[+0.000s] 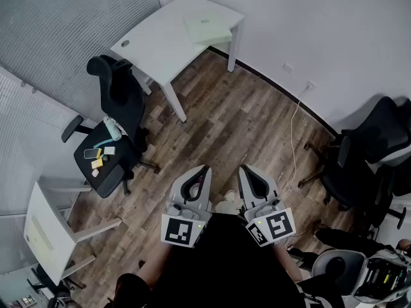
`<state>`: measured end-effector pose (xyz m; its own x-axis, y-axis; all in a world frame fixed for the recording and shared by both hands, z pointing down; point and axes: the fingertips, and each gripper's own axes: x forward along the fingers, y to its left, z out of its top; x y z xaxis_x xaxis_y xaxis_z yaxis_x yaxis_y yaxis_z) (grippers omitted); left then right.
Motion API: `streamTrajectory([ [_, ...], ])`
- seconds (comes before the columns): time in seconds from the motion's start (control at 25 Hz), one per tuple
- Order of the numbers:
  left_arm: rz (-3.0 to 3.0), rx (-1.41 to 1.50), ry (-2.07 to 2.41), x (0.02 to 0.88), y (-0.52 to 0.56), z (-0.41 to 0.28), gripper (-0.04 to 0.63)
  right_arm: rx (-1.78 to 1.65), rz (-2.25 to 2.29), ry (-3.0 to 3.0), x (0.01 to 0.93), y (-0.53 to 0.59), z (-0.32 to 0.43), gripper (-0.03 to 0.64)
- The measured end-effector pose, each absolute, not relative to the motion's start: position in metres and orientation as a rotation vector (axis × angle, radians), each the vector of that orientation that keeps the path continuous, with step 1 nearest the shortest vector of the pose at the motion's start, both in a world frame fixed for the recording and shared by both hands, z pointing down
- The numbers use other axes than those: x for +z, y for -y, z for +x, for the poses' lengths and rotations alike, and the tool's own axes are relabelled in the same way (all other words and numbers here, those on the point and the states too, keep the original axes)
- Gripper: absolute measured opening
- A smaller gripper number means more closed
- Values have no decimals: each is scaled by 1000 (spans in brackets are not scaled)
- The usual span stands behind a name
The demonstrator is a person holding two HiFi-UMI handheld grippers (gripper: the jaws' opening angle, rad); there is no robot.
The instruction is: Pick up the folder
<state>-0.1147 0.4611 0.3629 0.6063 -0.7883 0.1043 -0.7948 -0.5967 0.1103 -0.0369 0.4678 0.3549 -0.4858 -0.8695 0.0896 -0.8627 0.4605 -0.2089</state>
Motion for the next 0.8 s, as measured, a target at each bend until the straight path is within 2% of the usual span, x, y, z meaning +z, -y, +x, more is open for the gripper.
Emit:
streamTrajectory([
  [0.2, 2671, 149, 1447, 368, -455, -103, 5, -361, -1551, -2679, 359, -464, -25, -2],
  [0.8, 2668, 2, 1406, 361, -466, -56, 5, -290, -1519, -2678, 351, -476, 21, -2],
])
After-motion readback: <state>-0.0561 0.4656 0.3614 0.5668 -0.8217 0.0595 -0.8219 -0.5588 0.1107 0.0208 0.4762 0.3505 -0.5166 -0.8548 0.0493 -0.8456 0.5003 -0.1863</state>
